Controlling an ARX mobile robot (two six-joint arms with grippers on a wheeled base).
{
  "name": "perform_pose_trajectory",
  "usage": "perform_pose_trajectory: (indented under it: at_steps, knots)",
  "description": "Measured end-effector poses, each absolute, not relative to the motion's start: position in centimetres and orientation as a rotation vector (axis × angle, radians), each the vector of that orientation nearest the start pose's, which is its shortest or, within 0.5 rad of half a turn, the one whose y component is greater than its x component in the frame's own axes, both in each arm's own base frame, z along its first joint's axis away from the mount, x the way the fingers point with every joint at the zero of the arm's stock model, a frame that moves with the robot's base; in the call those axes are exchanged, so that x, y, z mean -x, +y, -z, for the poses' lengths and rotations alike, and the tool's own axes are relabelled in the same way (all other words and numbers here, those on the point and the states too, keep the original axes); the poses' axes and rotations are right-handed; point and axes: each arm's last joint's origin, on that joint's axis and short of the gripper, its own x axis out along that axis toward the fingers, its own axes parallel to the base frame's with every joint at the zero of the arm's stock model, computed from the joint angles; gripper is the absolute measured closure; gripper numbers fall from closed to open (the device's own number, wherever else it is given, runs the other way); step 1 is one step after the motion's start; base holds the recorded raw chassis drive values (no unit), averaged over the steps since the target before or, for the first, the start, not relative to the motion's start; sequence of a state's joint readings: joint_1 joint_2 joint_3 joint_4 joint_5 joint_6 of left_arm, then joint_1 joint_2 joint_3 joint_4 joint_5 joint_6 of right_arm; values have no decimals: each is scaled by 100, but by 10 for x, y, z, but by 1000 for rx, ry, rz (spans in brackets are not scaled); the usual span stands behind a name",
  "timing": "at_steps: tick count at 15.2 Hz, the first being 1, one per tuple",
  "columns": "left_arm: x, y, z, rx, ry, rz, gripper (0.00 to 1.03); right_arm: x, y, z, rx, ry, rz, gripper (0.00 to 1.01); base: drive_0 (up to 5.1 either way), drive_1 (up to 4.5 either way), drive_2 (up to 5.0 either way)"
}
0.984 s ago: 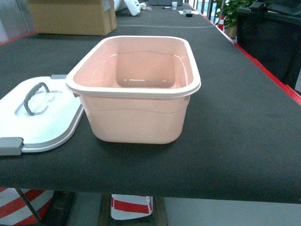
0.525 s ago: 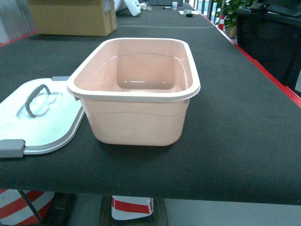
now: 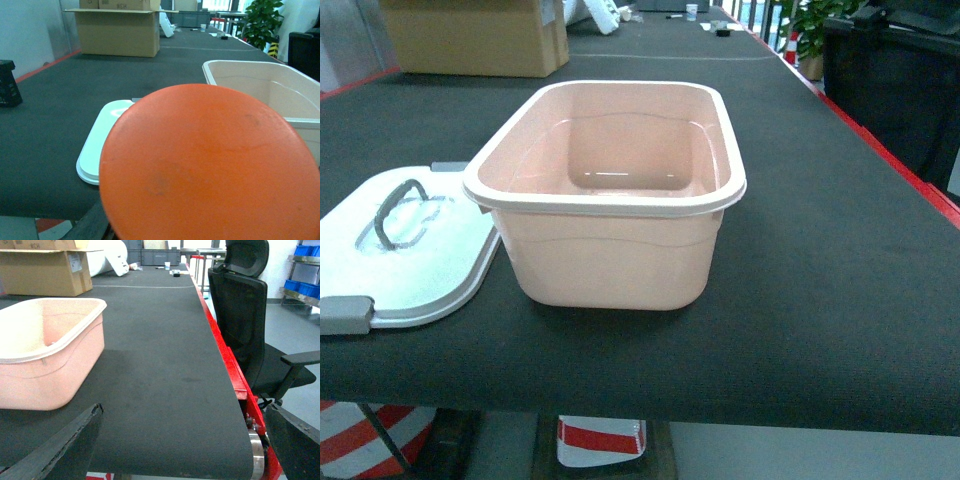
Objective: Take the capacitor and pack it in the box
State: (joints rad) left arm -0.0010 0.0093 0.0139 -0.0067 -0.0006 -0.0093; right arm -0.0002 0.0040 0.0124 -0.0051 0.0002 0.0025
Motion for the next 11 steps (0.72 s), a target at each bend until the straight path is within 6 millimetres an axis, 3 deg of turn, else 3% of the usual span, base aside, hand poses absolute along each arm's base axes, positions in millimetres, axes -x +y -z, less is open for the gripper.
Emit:
perform_pose_trajectory:
  at_steps: [11]
  knots:
    - [-97, 0, -167, 9, 2, 1, 59, -97, 0, -167, -2, -3, 0, 3, 0, 0, 0]
